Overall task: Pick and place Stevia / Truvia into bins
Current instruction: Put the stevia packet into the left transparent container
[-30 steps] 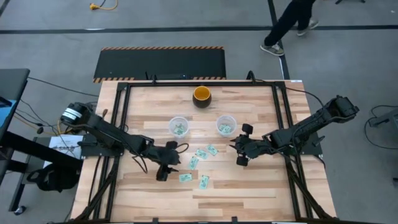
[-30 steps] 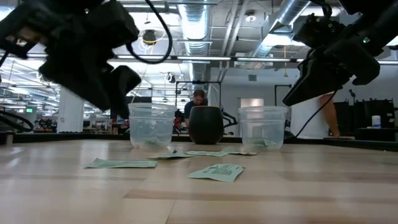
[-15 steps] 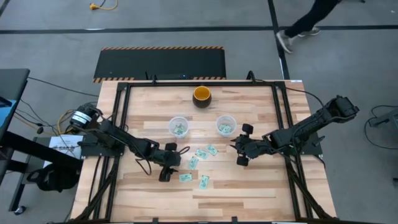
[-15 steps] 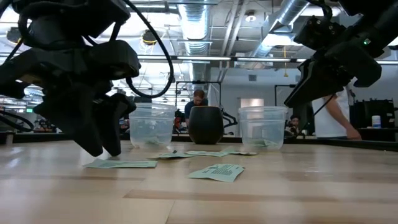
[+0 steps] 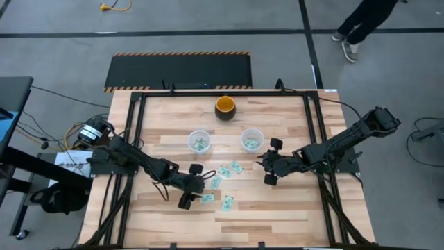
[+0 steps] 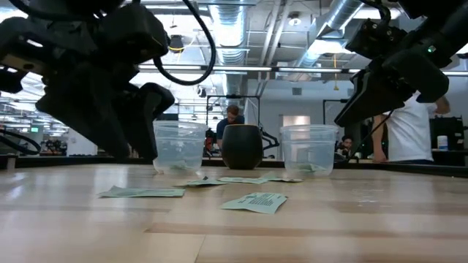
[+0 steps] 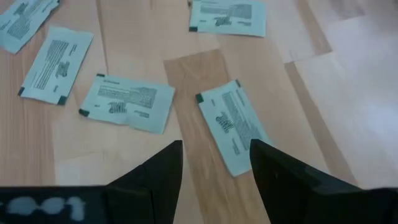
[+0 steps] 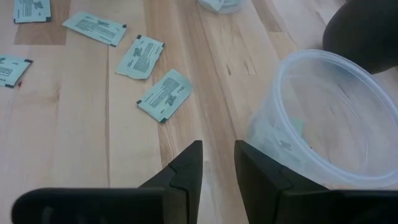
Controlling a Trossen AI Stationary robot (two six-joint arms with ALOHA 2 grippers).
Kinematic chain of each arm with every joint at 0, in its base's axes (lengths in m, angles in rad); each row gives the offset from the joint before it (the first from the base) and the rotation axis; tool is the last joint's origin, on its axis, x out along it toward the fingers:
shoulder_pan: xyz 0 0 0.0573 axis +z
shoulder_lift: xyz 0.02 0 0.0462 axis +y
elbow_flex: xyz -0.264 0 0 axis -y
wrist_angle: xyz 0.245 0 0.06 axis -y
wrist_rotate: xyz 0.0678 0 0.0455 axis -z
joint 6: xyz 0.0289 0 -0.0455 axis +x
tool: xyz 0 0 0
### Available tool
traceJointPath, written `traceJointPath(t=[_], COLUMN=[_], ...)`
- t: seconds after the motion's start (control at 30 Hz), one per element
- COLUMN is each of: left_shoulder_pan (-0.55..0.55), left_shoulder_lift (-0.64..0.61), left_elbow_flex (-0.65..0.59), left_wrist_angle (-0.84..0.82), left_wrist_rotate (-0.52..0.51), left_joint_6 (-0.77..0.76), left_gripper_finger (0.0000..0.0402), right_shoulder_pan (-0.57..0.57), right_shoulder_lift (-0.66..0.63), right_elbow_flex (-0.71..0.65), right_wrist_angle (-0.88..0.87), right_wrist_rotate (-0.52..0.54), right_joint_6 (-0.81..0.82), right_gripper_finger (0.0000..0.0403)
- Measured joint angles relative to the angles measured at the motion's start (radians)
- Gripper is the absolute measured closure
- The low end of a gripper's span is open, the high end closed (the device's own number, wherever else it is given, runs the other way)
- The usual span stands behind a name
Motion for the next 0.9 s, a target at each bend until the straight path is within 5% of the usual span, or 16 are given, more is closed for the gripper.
traceJointPath(t=[0.9], left_shoulder_pan=[-0.03], left_shoulder_lift=[0.133], left_elbow_flex=[0.101], left_wrist_angle=[-0.043], left_wrist_rotate=[0.039], left_joint_6=[-0.108], left_gripper_finger=[0.0225], right_shoulder_pan=[0.002], right_shoulder_lift=[0.0], right_elbow_flex=[0.0], right_wrist_angle=[-0.01], right_wrist_rotate=[-0.004], right_joint_6=[0.001], right_gripper_finger=[0.0316])
